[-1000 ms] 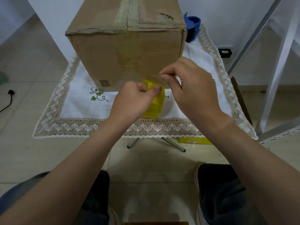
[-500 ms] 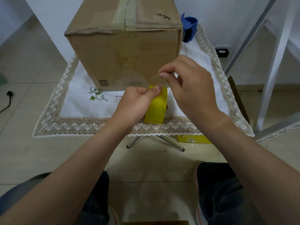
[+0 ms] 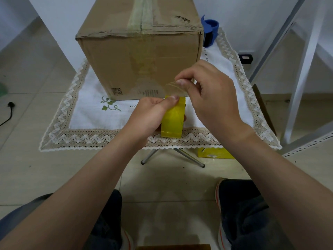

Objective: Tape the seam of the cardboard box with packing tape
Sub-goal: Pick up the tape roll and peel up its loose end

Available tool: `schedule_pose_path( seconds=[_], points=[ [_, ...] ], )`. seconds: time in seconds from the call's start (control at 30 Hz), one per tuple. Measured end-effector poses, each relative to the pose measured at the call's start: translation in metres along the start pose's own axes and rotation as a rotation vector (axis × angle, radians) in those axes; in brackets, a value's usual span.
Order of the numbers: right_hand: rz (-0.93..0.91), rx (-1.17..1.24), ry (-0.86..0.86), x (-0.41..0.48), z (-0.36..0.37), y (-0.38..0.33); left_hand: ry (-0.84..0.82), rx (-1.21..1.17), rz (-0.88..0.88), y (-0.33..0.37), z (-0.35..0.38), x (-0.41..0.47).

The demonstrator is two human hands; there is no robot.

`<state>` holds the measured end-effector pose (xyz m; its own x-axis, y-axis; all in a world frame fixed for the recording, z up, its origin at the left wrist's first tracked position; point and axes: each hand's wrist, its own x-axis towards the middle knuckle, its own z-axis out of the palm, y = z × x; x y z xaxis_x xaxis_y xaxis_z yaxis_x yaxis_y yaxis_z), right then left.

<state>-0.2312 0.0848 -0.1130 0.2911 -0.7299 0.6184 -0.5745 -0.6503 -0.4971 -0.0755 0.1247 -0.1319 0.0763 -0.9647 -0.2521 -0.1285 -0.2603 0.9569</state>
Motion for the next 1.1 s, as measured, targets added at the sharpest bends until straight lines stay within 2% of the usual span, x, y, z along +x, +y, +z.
schedule_pose_path(
  seconds=[0.27, 0.37, 0.5, 0.67, 0.9, 1.1],
  points=[
    [-0.067, 0.023, -0.042, 0.009, -0.001, 0.004, 0.101, 0.102, 0.163, -0.008, -0.001, -0.002],
    [-0.086, 0.042, -0.03, 0.009, -0.001, 0.006, 0.198, 0.125, 0.204, -0.009, -0.004, -0.002],
    [-0.091, 0.029, -0.035, 0.009, 0.0, 0.011, 0.247, 0.098, 0.382, -0.004, -0.014, -0.002],
    [-0.078, 0.003, -0.05, 0.007, 0.002, 0.011, 0.284, 0.194, 0.573, 0.007, -0.018, 0.003],
    [-0.076, -0.088, 0.052, 0.006, 0.002, 0.01, 0.292, 0.213, 0.646, 0.008, -0.02, 0.012],
    [0.02, -0.013, 0.048, 0.007, 0.0, 0.007, 0.248, 0.213, 0.664, 0.014, -0.019, 0.011]
  ],
)
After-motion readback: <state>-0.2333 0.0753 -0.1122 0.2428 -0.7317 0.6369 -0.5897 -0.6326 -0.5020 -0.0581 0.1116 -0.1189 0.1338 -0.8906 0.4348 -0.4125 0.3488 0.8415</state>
